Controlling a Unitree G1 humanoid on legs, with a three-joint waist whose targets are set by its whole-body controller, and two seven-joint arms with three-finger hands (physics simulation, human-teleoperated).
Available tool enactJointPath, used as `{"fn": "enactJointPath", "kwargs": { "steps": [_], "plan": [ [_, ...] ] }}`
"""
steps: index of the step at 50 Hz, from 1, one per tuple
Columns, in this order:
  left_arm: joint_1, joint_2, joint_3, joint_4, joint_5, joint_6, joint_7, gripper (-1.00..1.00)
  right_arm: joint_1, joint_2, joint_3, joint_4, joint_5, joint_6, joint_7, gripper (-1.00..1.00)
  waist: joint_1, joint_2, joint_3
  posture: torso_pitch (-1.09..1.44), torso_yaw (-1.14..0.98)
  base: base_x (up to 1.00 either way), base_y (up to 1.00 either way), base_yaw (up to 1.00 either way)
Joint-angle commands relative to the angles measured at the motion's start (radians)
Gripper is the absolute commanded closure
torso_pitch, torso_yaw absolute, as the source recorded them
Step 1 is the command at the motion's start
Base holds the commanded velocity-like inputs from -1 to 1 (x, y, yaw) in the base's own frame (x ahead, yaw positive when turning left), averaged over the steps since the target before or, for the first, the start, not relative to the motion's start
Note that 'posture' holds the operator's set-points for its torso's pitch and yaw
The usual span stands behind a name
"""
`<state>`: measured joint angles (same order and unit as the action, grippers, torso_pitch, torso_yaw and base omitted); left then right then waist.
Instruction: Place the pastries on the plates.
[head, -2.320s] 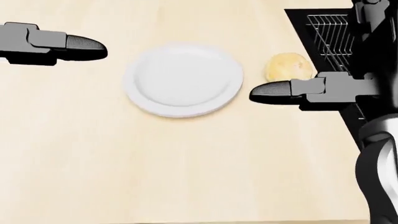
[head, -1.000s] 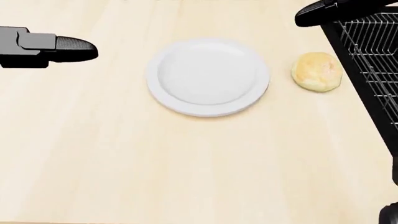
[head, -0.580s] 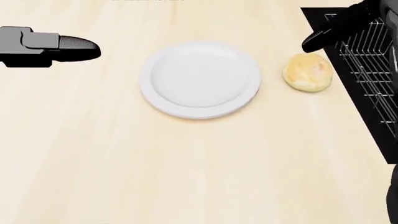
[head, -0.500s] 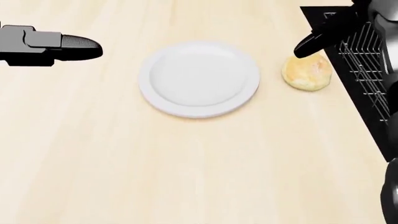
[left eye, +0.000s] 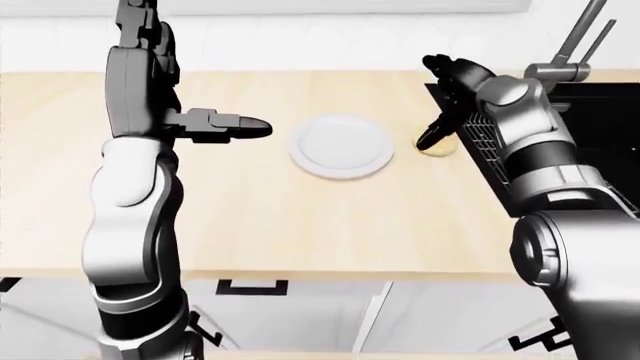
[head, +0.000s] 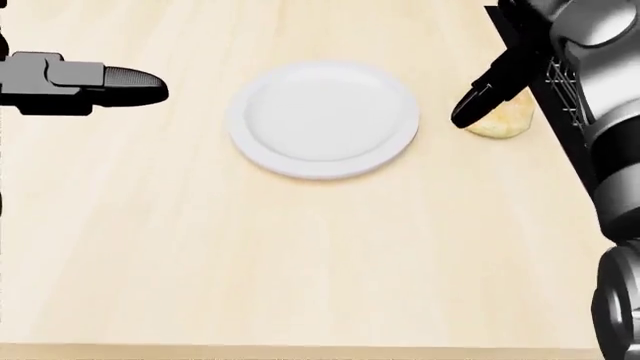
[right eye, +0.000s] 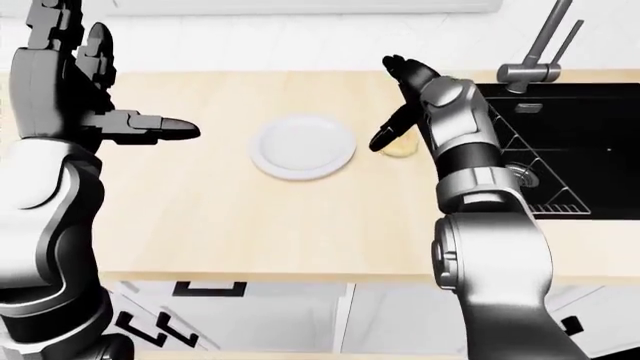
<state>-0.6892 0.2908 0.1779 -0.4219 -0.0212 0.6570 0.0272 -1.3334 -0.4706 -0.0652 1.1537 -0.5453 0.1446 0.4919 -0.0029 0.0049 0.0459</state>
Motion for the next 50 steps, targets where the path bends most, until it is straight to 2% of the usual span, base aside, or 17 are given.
{"fn": "enactJointPath", "kwargs": {
  "steps": [1, 21, 43, 45, 47, 50],
  "plan": [
    [-0.028, 0.01, 0.009, -0.029, 0.003, -0.027, 0.003, -1.0, -0.04, -0.015, -0.006, -0.033, -0.01, -0.022, -0.016, -1.0, 0.0, -0.001, -0.031, 0.0, 0.0, 0.0, 0.0, 0.0],
    [-0.021, 0.01, 0.011, -0.039, 0.004, -0.017, 0.002, -1.0, 0.008, -0.014, -0.004, 0.031, -0.064, -0.061, -0.088, -1.0, 0.001, 0.001, -0.036, 0.0, 0.0, 0.0, 0.0, 0.0],
    [-0.02, 0.019, 0.018, -0.052, -0.003, -0.002, 0.0, -1.0, 0.032, -0.02, -0.003, 0.055, -0.095, -0.059, -0.11, -1.0, 0.001, -0.001, -0.037, 0.0, 0.0, 0.0, 0.0, 0.0],
    [-0.023, 0.02, 0.016, -0.047, -0.001, -0.004, 0.0, -1.0, 0.034, -0.02, -0.003, 0.056, -0.095, -0.061, -0.109, -0.91, 0.002, -0.001, -0.038, 0.0, 0.0, 0.0, 0.0, 0.0],
    [-0.027, 0.02, 0.016, -0.042, 0.0, -0.005, 0.0, -1.0, 0.034, -0.02, -0.003, 0.058, -0.096, -0.06, -0.11, -0.93, 0.002, -0.001, -0.038, 0.0, 0.0, 0.0, 0.0, 0.0],
    [-0.032, 0.021, 0.014, -0.039, 0.0, -0.004, -0.001, -1.0, 0.038, -0.02, -0.004, 0.058, -0.095, -0.062, -0.11, -0.81, 0.001, -0.002, -0.038, 0.0, 0.0, 0.0, 0.0, 0.0]
  ]
}}
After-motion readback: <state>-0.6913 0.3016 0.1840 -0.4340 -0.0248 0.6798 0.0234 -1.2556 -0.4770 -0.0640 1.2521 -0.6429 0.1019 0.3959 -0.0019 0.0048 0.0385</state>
